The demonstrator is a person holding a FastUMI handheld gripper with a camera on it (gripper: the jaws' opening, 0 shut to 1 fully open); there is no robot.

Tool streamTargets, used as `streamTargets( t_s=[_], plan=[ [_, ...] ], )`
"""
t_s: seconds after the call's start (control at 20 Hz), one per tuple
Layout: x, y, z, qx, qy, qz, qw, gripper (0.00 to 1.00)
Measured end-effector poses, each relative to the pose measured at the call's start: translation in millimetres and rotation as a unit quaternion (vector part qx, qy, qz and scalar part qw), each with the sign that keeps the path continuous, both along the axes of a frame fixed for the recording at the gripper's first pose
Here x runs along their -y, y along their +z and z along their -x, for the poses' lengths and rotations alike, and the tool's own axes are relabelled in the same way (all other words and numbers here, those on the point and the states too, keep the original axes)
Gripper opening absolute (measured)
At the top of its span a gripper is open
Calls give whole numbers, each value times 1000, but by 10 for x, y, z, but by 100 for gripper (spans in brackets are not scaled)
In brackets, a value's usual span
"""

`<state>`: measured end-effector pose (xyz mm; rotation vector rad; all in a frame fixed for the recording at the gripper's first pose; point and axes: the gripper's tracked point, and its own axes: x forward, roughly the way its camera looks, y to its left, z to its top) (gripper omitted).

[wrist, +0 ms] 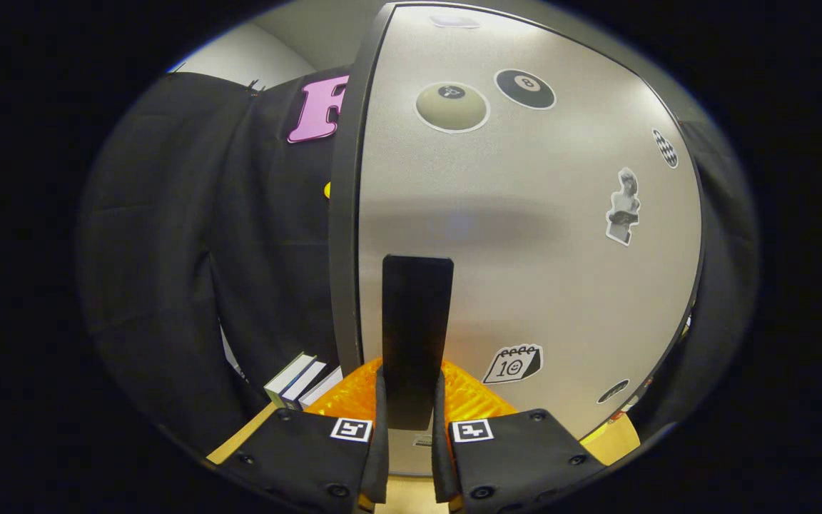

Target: Open the shoe cabinet door, grab the shoes and put them into the shoe cabinet, then close the shoe cabinet door.

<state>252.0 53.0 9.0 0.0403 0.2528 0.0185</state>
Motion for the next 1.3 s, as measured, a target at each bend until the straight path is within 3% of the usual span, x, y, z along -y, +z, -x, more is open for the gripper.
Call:
streamTargets(
  t_s=[0.35,0.7,1.3],
  plan=[
    [-54,46,254,12,47,-5,999,8],
    [131,72,891,24,78,-17,997,8],
    [683,98,1737,43,83,-25,995,8]
  ],
)
